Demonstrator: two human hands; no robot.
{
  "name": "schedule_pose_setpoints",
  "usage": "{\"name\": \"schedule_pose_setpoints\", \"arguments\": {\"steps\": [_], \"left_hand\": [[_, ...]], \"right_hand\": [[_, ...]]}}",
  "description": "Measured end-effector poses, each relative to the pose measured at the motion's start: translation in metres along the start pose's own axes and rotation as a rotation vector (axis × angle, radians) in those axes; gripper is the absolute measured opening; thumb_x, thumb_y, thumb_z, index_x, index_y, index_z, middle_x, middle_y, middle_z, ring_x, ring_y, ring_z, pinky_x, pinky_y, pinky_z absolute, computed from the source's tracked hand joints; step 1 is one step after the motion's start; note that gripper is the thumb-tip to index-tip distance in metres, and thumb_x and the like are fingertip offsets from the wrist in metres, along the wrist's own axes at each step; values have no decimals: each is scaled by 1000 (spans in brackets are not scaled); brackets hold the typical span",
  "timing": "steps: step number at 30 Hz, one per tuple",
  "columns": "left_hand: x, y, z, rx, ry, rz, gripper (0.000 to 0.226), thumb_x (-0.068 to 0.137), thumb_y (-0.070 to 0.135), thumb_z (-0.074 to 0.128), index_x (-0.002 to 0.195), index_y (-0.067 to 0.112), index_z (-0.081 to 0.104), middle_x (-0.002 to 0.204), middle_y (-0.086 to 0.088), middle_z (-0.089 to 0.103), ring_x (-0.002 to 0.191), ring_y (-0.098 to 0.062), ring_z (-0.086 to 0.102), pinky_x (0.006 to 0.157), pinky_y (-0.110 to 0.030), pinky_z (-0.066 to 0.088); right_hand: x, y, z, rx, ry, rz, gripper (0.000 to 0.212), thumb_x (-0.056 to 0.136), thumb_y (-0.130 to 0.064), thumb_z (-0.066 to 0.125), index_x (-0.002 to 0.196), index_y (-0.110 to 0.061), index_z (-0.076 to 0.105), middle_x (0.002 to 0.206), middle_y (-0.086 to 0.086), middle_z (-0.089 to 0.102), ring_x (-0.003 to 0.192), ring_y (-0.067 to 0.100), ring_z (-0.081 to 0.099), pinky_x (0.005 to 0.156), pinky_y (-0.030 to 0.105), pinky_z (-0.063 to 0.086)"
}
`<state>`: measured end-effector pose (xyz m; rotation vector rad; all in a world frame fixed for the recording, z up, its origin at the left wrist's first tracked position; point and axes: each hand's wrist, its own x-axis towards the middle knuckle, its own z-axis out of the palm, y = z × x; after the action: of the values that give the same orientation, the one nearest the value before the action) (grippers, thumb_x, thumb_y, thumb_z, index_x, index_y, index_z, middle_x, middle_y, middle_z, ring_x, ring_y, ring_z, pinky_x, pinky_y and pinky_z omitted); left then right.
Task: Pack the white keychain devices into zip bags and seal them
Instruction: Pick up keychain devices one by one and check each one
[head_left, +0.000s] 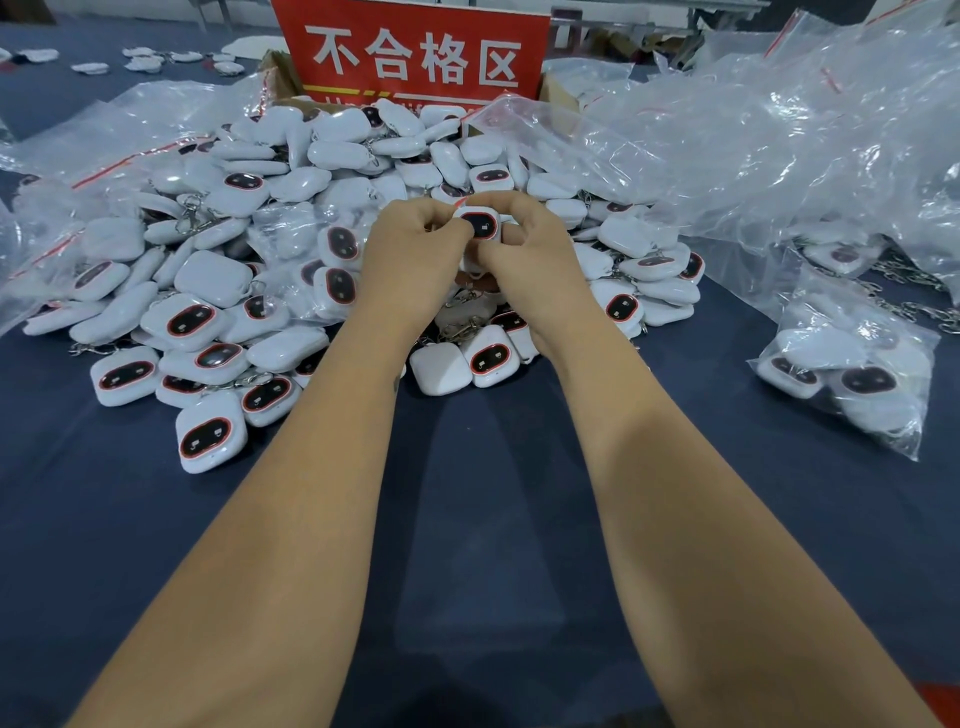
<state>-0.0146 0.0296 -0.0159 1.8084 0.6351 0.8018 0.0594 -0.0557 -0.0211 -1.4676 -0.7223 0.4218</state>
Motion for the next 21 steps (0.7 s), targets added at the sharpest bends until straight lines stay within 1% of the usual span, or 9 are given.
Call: {"name": "schedule_pose_setpoints", "arguments": {"steps": [2, 4, 6, 9, 12, 14, 16, 19, 21], "left_hand": [[0, 0, 0, -1, 2, 3, 15, 84, 22, 59, 75, 27, 69, 68, 4, 65, 66, -13, 60, 70, -35, 54], [1, 0, 0, 1, 8, 4, 15, 86, 19, 59, 76, 25, 69, 69, 2, 65, 64, -13, 59, 70, -35, 54], [0, 0, 0, -3, 7, 6, 16, 87, 20, 59, 75, 26, 68, 69, 3, 65, 66, -13, 59, 70, -34, 53], [0, 1, 1, -7, 4, 0, 17, 87, 21, 59, 74, 29, 66, 71, 3, 66, 71, -15, 61, 73, -37, 55], [-1, 1, 0, -1, 5, 1, 18, 87, 20, 59, 73, 30, 65, 72, 5, 65, 74, -14, 61, 76, -38, 55], [-1, 1, 0, -1, 2, 0, 19, 87, 19, 59, 73, 30, 65, 71, 6, 65, 72, -14, 61, 74, -37, 54], [-1, 2, 0, 3, 0, -1, 19, 87, 18, 58, 73, 30, 65, 69, 5, 64, 68, -13, 60, 71, -36, 54], [-2, 3, -1, 14, -5, -2, 20, 87, 17, 58, 73, 29, 65, 70, 2, 64, 67, -15, 59, 72, -41, 55], [-2, 3, -1, 18, -3, -3, 20, 87, 17, 58, 72, 29, 64, 69, 2, 64, 66, -14, 58, 73, -42, 55]], "right_hand": [[1, -2, 0, 48, 14, 35, 36, 84, 10, 50, 105, -14, 66, 83, 7, 70, 66, 12, 66, 59, 24, 53], [2, -4, 1, 108, 25, 61, 30, 87, 5, 50, 97, -16, 68, 85, 7, 68, 72, 16, 65, 58, 24, 52], [2, -4, 1, 141, 33, 69, 28, 90, 2, 50, 91, -18, 70, 88, 7, 69, 78, 19, 64, 61, 26, 54], [2, -2, 2, 142, 43, 61, 33, 91, 1, 50, 84, -24, 71, 82, 2, 71, 79, 16, 65, 66, 28, 55], [3, -2, 4, 100, 40, 54, 29, 92, -1, 49, 91, -21, 70, 87, 4, 70, 78, 15, 64, 62, 27, 53], [2, -2, 4, 85, 40, 54, 28, 93, -1, 49, 94, -21, 69, 90, 5, 69, 76, 13, 64, 57, 24, 52], [2, -1, 3, 76, 44, 47, 29, 92, 0, 48, 94, -21, 69, 88, 3, 69, 73, 10, 63, 55, 21, 51], [2, -1, 3, 74, 44, 41, 29, 91, 1, 48, 94, -20, 68, 82, 1, 68, 67, 6, 62, 54, 20, 49], [2, -1, 2, 60, 45, 36, 29, 91, 1, 48, 94, -20, 68, 83, 1, 68, 69, 7, 62, 57, 21, 49]]}}
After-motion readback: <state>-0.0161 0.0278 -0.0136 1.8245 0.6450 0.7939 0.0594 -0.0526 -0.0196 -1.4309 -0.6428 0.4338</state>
